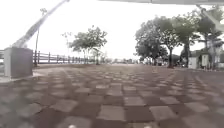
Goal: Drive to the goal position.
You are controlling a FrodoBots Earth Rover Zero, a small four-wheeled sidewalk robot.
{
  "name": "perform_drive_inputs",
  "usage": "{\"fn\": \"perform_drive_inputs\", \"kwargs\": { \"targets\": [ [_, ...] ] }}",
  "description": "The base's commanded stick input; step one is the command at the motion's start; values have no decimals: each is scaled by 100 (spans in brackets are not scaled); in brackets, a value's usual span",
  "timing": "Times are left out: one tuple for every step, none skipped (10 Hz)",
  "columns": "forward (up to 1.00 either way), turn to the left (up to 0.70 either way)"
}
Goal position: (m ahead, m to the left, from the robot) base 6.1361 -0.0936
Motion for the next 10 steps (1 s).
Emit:
{"fn": "perform_drive_inputs", "kwargs": {
  "targets": [
    [85, 0],
    [85, 0],
    [85, 0],
    [85, 0],
    [85, 0],
    [85, 0],
    [85, 4],
    [85, 6],
    [85, 7],
    [85, 0]
  ]
}}
